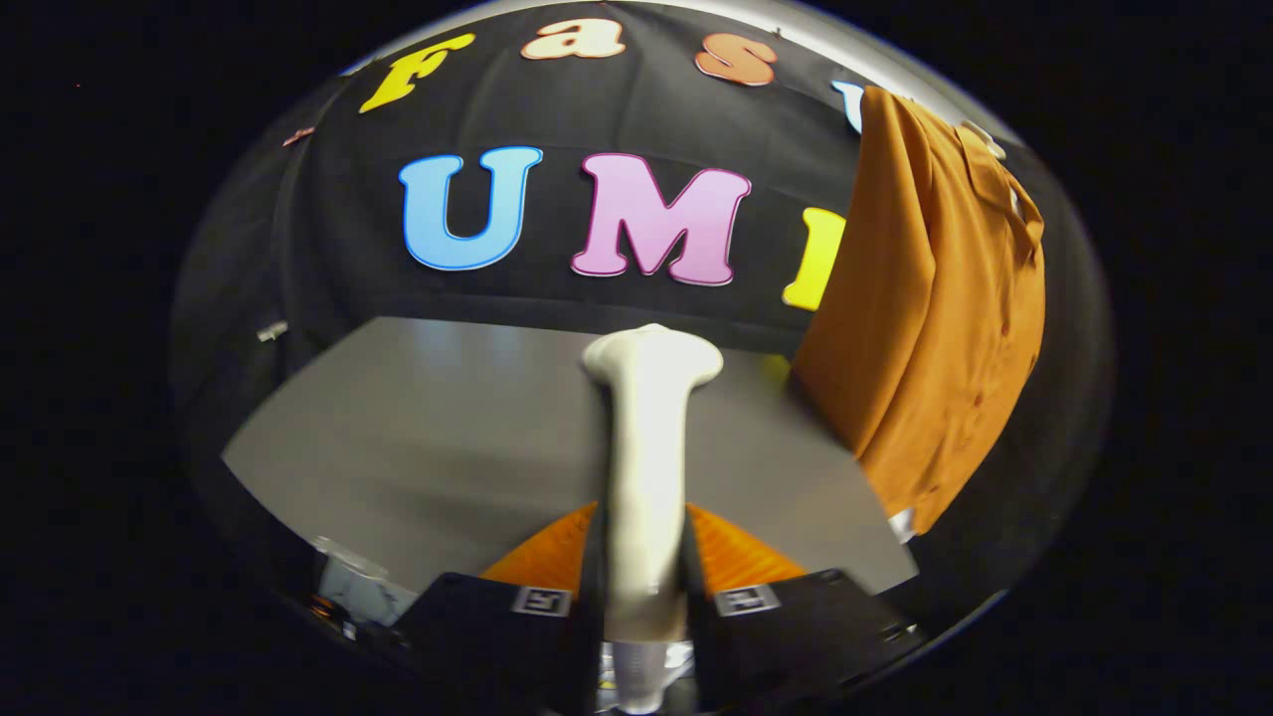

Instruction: Iron the clothes twice with a garment steamer, once on the left side and once on the right side.

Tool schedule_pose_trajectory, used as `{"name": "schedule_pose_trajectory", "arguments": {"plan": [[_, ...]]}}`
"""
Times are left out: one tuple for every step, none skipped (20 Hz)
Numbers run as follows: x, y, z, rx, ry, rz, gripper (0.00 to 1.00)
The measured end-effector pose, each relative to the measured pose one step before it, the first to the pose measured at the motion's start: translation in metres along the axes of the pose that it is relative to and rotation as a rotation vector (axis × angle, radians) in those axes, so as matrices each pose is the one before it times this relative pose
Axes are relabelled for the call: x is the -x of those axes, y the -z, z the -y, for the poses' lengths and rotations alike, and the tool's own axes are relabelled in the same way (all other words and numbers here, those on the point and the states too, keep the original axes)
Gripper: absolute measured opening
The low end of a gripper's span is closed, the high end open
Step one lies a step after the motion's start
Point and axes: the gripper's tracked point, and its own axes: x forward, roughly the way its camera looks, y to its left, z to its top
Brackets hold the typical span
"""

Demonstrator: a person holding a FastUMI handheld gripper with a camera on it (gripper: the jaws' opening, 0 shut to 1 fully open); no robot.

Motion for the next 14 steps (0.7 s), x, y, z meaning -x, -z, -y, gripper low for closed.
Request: {"name": "schedule_pose_trajectory", "arguments": {"plan": [[-0.01191, 0.00335, 0.00066, 0.00115, 0.00661, 0.01189, 0.4], [0.00461, -0.00451, -0.00092, 0.00655, -0.00245, 0.00595, 0.34], [-0.00083, 0.00256, -0.00218, -0.01404, -0.00242, 0.00678, 0.29], [0.00251, -0.00115, -0.00092, -0.02419, -0.01042, 0.0039, 0.29], [0.0018, -0.00186, 0.00078, -0.0379, -0.01356, 0.00755, 0.29], [0.00361, -0.00364, 0.00157, -0.03257, -0.01031, 0.01193, 0.29], [0.00739, -0.00315, 0.00255, -0.01718, -0.00019, 0.01496, 0.29], [0.00871, -0.00302, 0.00339, 0.00183, 0.00442, 0.01877, 0.29], [0.00943, -0.00156, 0.0055, 0.00414, 0.00185, 0.02222, 0.29], [0.00847, -0.00439, 0.00345, -0.00169, -0.0037, 0.02644, 0.29], [0.00948, -0.00456, 0.00336, 0.00282, -0.00392, 0.02228, 0.29], [0.00897, -0.00537, 0.00383, 0.00356, -0.00228, 0.02297, 0.29], [0.01045, -0.00689, 0.00465, 0.0046, -0.00097, 0.0279, 0.29], [0.00986, -0.00733, 0.00538, 0.0053, 0.00075, 0.02497, 0.29]]}}
